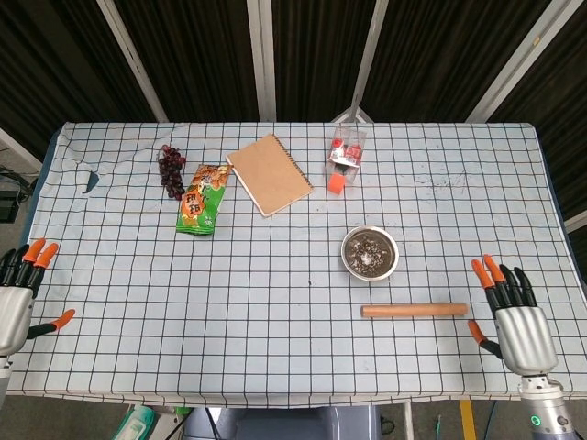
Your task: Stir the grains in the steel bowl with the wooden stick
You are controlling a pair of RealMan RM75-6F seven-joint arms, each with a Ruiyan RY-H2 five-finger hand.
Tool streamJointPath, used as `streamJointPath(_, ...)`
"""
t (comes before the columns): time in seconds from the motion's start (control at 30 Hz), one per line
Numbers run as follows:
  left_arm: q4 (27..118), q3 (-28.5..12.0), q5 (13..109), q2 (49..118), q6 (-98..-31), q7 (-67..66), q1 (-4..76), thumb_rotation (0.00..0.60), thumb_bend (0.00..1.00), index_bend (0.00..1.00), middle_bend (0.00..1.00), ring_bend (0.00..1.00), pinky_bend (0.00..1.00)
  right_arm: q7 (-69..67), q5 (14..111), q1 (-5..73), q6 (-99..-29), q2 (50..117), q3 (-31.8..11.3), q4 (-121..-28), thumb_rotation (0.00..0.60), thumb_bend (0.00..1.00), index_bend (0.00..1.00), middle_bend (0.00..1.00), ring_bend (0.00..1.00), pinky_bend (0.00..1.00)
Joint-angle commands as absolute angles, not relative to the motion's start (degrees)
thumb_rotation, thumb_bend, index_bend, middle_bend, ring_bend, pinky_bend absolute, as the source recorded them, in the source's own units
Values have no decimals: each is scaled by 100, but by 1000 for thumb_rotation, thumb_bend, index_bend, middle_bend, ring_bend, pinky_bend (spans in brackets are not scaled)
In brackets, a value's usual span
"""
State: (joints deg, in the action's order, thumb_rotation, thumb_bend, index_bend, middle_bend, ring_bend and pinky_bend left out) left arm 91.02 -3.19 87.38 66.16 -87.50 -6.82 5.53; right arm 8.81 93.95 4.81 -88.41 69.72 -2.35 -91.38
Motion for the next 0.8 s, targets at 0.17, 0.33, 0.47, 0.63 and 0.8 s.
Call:
streamJointPath(0.17, 9101, -319, 8743, 6629, -8786, -684, 539, 600, 16, 0, 0, 0, 0, 1448, 9624, 788, -8329, 7366, -98, -9181, 600, 349, 303, 310, 1, 0)
streamJointPath(0.33, 9107, -313, 8740, 6622, -8770, -663, 542, 600, 16, 0, 0, 0, 0, 1660, 9581, 889, -8126, 7628, -87, -9134, 600, 348, 340, 341, 7, 0)
streamJointPath(0.47, 9116, -313, 8729, 6616, -8747, -636, 550, 600, 17, 0, 0, 0, 0, 1776, 9496, 954, -7986, 7814, -97, -9082, 600, 348, 345, 345, 10, 0)
streamJointPath(0.63, 9131, -313, 8703, 6606, -8709, -608, 561, 600, 17, 0, 0, 0, 0, 1912, 9371, 1047, -7811, 8080, -133, -8948, 600, 349, 346, 345, 10, 0)
streamJointPath(0.8, 9140, -311, 8700, 6597, -8707, -594, 561, 600, 16, 0, 0, 0, 0, 2009, 9223, 1150, -7656, 8350, -199, -8738, 600, 349, 354, 351, 25, 0)
